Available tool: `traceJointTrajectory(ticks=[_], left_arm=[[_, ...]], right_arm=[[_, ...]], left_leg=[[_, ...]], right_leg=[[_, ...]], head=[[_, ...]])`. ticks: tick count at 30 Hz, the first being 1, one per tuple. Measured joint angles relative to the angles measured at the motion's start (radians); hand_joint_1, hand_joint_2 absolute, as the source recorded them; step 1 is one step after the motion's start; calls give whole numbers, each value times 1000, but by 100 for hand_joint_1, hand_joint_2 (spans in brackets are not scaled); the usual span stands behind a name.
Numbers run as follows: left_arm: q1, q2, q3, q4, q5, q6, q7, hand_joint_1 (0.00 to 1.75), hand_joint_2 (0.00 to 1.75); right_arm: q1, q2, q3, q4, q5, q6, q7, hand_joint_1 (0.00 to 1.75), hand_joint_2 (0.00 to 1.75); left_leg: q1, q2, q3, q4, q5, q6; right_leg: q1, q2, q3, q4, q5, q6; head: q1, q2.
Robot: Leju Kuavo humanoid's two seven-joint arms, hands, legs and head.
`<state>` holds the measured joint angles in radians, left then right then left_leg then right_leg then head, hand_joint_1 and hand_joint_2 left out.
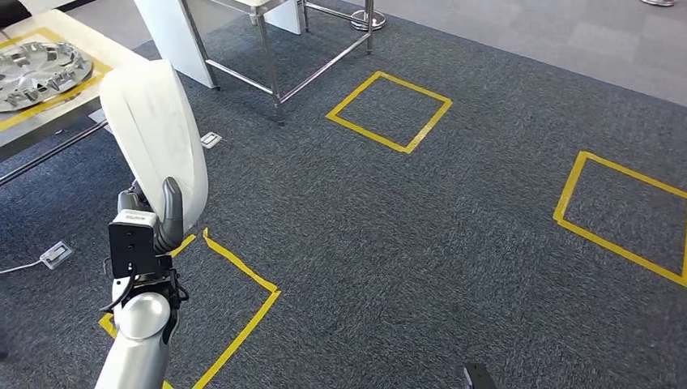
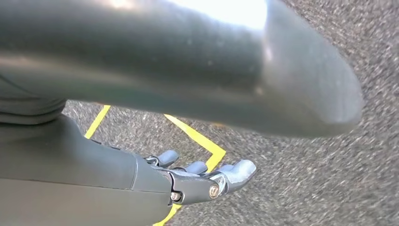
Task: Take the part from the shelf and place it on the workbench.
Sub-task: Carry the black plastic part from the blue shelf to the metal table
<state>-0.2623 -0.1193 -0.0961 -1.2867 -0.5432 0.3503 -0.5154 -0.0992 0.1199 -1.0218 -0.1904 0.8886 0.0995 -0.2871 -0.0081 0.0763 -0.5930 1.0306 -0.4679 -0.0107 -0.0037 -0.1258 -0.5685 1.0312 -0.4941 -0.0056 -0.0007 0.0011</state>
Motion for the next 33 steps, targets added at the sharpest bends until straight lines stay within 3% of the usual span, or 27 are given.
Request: traceJointTrajectory(ticks=[2, 4, 6, 8, 9, 10, 11, 13, 15, 17, 18, 19, 21, 23, 24, 25, 27, 29, 30, 32, 33], left_arm=[[3, 1, 3, 0, 1, 0, 3, 175, 175], [6, 2, 8, -1, 4, 2, 6, 175, 175], [6, 1, 12, -1, 6, 2, 7, 175, 175], [8, -2, 12, 2, 6, 1, 8, 175, 175], [8, -2, 12, 4, 6, 1, 8, 175, 175], [8, -2, 12, 5, 6, 1, 9, 175, 175], [7, -2, 12, 6, 6, 1, 9, 175, 175], [5, -2, 12, 7, 6, 1, 10, 175, 175], [3, -3, 13, 8, 6, 0, 10, 175, 175], [4, -2, 13, 8, 6, 0, 10, 175, 175], [4, -2, 13, 9, 6, 0, 10, 175, 175], [2, -1, 13, 9, 6, 0, 9, 175, 175], [-1, -1, 13, 9, 5, 0, 9, 175, 175], [-1, -2, 13, 10, 5, -2, 7, 175, 175], [0, -2, 13, 12, 5, -3, 5, 175, 175], [0, -2, 13, 13, 6, -4, 3, 175, 175], [-1, -1, 13, 15, 9, -4, -5, 175, 175], [-3, -2, 13, 15, 11, -3, -12, 175, 175], [-4, -2, 12, 15, 12, -3, -15, 175, 175], [-5, -2, 12, 16, 15, -3, -19, 175, 175], [-4, -2, 13, 16, 16, -3, -20, 175, 175]], right_arm=[[-2, 0, -1, 0, 0, 0, 0, 0, 0], [-5, 1, -1, 0, 0, -3, -3, 0, 0], [-4, 1, -2, 0, 0, -8, -4, 0, 0], [-2, 1, -4, 0, 0, -13, -4, 0, 0], [-1, 1, -6, 0, 0, -16, -4, 0, 0], [-2, 1, -6, 0, 0, -18, -4, 0, 0], [-3, 1, -7, 0, 1, -20, -5, 0, 0], [-4, 1, -8, 0, 1, -25, -10, 0, 0], [-3, 0, -8, 0, 2, -31, -14, 0, 0], [-4, 1, -8, 0, 3, -35, -16, 0, 0], [-5, 1, -9, 0, 4, -37, -17, 0, 0], [-5, 2, -9, 0, 4, -40, -19, 0, 0], [-3, 2, -9, 0, 4, -43, -22, 0, 0], [1, 2, -9, 0, 5, -48, -23, 0, 0], [2, 2, -9, 0, 6, -50, -24, 0, 0], [2, 2, -9, 0, 8, -52, -25, 0, 0], [1, 3, -9, 0, 12, -53, -26, 0, 0], [0, 3, -9, 0, 16, -52, -27, 0, 0], [0, 3, -9, 0, 17, -51, -27, 0, 0], [-2, 3, -9, 0, 18, -51, -26, 0, 0], [-3, 3, -9, 0, 19, -50, -25, 0, 0]], left_leg=[[2, -27, -3, -6, 6, 12], [9, -53, 0, -13, 14, 24], [13, -79, 0, -15, 18, 31], [14, -110, -3, -13, 19, 32], [14, -126, -3, -11, 19, 32], [14, -142, -4, -9, 19, 31], [14, -157, -3, -6, 19, 30], [15, -185, -8, -1, 18, 21], [18, -210, -17, 0, 22, 7], [20, -228, -23, -6, 27, -9], [19, -213, -27, -1, 24, -15], [16, -182, -38, 20, 9, -19], [14, -108, -87, 124, -51, -27], [17, -84, -147, 250, -104, -33], [18, -82, -158, 276, -106, -35], [19, -79, -149, 263, -90, -36], [19, -55, -82, 142, -29, -34], [14, -16, -17, 27, 7, -20], [12, -7, -3, -1, 12, -12], [9, -26, -7, -4, 14, 4], [11, -39, -8, -6, 16, 10]], right_leg=[[-3, -10, 6, -1, -3, 13], [-8, 42, -7, 39, -34, 26], [-11, 106, -63, 157, -96, 34], [-11, 120, -123, 271, -132, 35], [-11, 121, -133, 282, -123, 34], [-11, 124, -123, 254, -95, 32], [-12, 135, -95, 188, -54, 30], [-16, 187, -37, 56, 0, 25], [-15, 214, -18, 6, 10, 20], [-14, 189, -15, -1, 14, 11], [-15, 177, -13, -6, 17, 4], [-16, 162, -10, -10, 19, -3], [-14, 133, -8, -14, 19, -14], [-12, 102, -7, -14, 17, -18], [-12, 86, -7, -13, 16, -18], [-11, 72, -6, -13, 15, -17], [-11, 47, -1, -12, 11, -11], [-6, 25, 5, -11, 5, -2], [-4, 15, 8, -10, 3, 4], [-3, -5, 12, -11, 1, 15], [-5, 0, 13, -8, -3, 22]], head=[[1, 0], [3, 0], [7, 0], [9, 0], [9, 0], [9, 0], [9, 0], [9, 0], [8, 0], [8, 0], [8, 0], [4, 0], [-3, 0], [-6, 0], [-6, 0], [-6, 0], [-7, 0], [-6, 0], [-5, 0], [-5, 0], [-5, 0]])
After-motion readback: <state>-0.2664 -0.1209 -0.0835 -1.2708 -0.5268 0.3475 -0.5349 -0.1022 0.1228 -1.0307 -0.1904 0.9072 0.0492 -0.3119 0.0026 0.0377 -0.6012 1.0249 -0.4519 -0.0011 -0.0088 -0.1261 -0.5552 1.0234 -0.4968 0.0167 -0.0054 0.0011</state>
